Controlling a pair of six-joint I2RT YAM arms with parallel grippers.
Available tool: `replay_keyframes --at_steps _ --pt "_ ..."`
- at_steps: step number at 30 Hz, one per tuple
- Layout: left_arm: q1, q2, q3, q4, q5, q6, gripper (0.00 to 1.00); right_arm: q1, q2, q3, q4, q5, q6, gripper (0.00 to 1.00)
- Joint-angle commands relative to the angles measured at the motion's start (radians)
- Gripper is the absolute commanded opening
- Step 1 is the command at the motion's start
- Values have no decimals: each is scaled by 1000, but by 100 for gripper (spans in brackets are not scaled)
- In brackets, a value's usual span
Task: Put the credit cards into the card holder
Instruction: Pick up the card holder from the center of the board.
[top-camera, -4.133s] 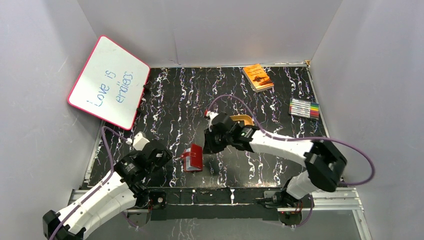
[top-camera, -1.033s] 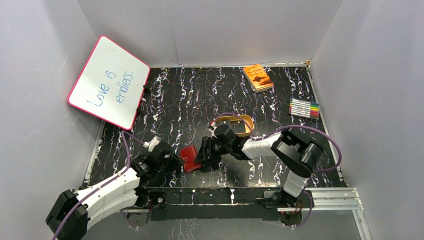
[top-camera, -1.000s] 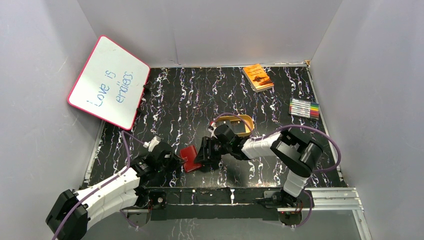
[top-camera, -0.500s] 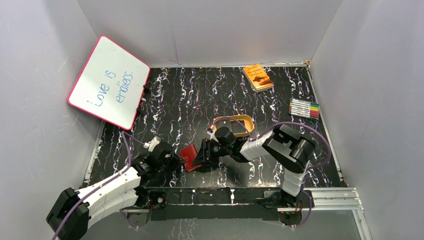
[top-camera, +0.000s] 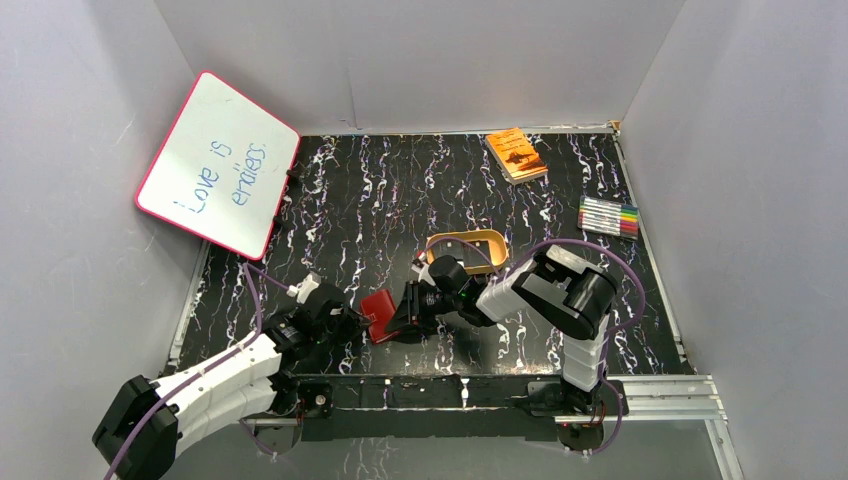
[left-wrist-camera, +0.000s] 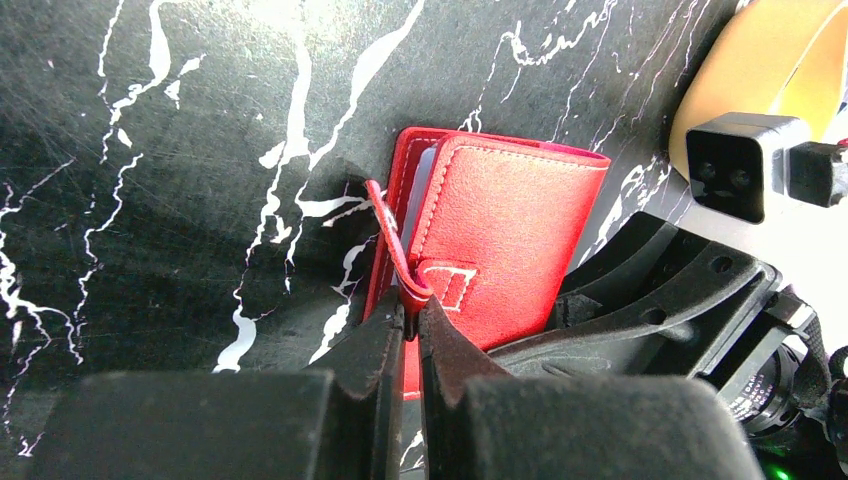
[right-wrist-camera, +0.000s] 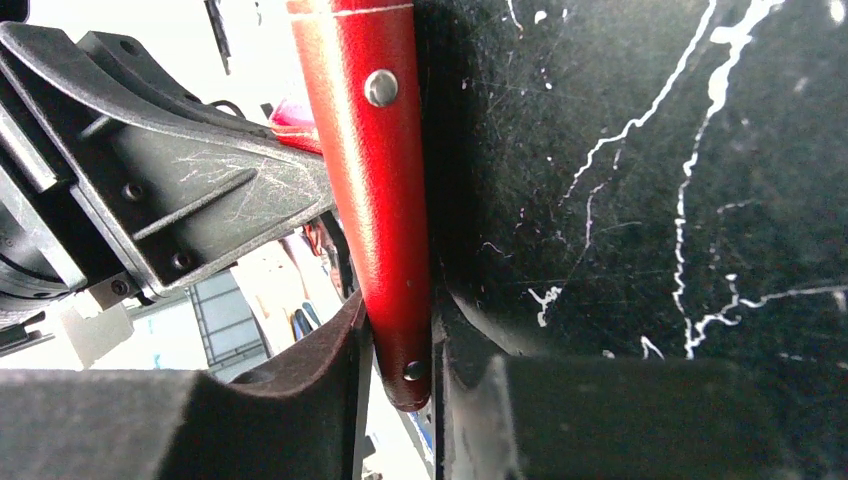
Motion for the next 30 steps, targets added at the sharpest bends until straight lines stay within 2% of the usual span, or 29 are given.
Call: replay_keyframes --at_steps 1,5,7,8,14,16,20,25,27,30 --pt "0 38 -74 -230 -18 31 0 9 15 43 55 -9 -7 22" --pt "0 13 -66 -251 -22 30 0 11 -23 49 9 1 -69 0" --pt "0 -24 -34 -301 -44 38 0 10 -79 65 -91 28 -143 0" --pt "-1 -45 -9 -344 -59 47 3 10 -115 73 -153 50 -190 0" --pt "0 -168 216 -514 -130 100 62 11 -359 153 -572 226 -460 0" --pt "0 -180 314 -564 -159 119 72 10 -437 198 -716 304 -555 0" --pt "0 -189 518 -629 -232 175 81 10 -567 324 -975 504 -750 0" --pt "0 -183 761 -578 -357 296 90 26 -655 516 -1146 852 -1072 0" --pt "0 -158 854 -504 -381 372 90 47 -676 558 -1123 1016 -1231 0" --pt "0 -80 959 -407 -356 464 91 103 -711 512 -921 1269 -1536 0"
